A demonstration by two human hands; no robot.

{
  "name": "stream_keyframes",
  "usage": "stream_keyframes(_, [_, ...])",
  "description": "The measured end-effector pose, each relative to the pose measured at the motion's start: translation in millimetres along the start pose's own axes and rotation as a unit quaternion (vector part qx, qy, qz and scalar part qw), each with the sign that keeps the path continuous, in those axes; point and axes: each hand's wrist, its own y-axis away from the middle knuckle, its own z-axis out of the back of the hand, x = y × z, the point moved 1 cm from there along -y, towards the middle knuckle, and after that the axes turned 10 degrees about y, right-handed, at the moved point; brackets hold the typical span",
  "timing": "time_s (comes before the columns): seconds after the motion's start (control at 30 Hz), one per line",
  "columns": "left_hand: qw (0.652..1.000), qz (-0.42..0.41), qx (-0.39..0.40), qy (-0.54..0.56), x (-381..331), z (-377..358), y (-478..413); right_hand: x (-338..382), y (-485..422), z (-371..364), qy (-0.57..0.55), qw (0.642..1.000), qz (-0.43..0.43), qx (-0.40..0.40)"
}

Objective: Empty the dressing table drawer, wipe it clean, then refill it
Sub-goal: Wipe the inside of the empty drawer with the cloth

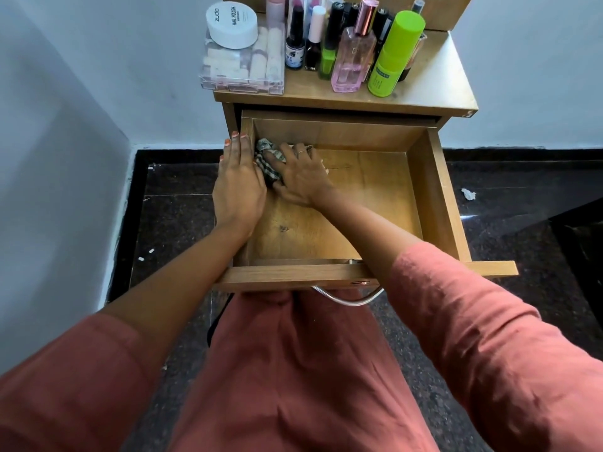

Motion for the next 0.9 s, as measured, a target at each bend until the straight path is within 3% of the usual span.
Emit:
stream_keyframes(0.33, [1.0, -0.002, -0.002, -0.002, -0.8, 0.9, 0.7, 11.0, -8.0, 12.1, 0.011, 0.998, -0.058, 0.026])
stream_keyframes(0.73, [1.0, 0.0, -0.002, -0.002, -0.2, 0.6, 1.4, -0.3, 6.5, 3.3, -0.065, 0.99, -0.12, 0.044])
stream_keyframes(0.9, [1.0, -0.001, 0.001, -0.003, -0.4, 0.4, 1.3, 9.8, -1.9, 8.4, -0.073, 0.993, -0.087, 0.044])
